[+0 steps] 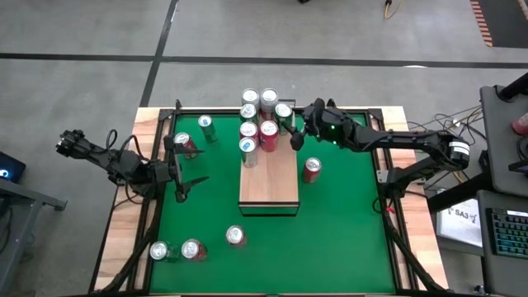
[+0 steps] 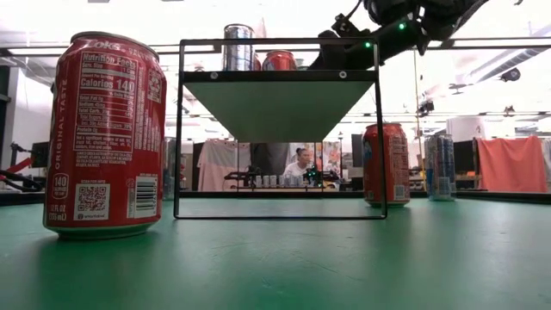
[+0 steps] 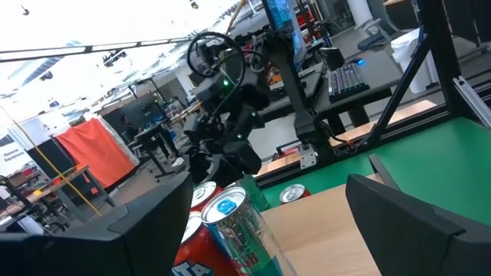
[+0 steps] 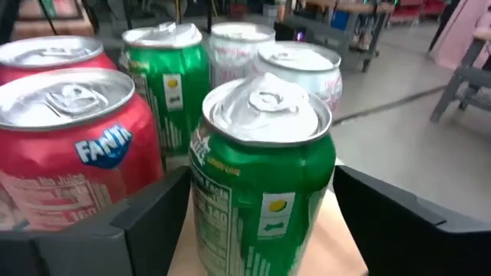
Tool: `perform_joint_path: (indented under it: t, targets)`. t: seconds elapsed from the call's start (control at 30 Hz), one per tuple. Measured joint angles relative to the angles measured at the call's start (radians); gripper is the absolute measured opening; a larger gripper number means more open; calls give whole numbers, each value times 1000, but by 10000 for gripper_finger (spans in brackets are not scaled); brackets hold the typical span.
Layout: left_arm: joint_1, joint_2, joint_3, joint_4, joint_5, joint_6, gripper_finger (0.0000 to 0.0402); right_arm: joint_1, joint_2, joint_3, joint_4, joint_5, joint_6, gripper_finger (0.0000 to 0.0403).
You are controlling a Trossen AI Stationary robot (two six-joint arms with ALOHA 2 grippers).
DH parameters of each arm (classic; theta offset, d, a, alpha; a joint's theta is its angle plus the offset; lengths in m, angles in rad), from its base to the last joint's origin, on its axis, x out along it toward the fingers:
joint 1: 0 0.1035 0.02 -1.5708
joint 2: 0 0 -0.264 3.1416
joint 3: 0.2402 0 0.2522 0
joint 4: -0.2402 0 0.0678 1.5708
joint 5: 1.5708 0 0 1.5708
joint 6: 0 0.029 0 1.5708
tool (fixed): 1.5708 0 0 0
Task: Place canned beverage on shelf
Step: Put the green can on the shelf
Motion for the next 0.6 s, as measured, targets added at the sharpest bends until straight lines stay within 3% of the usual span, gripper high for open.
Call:
perform_joint_path:
  t: [0.4, 0.5, 0.6]
  targets:
    - [0, 38, 0, 7, 0, -141, 326, 0, -4, 364, -701, 7, 111, 301]
    - [0, 53, 0, 21, -6, -154, 326, 4, -4, 467, -816, 57, 148, 292]
    - [0, 75, 0, 90, -107, -167, 327, 12, -5, 550, -865, 112, 182, 281]
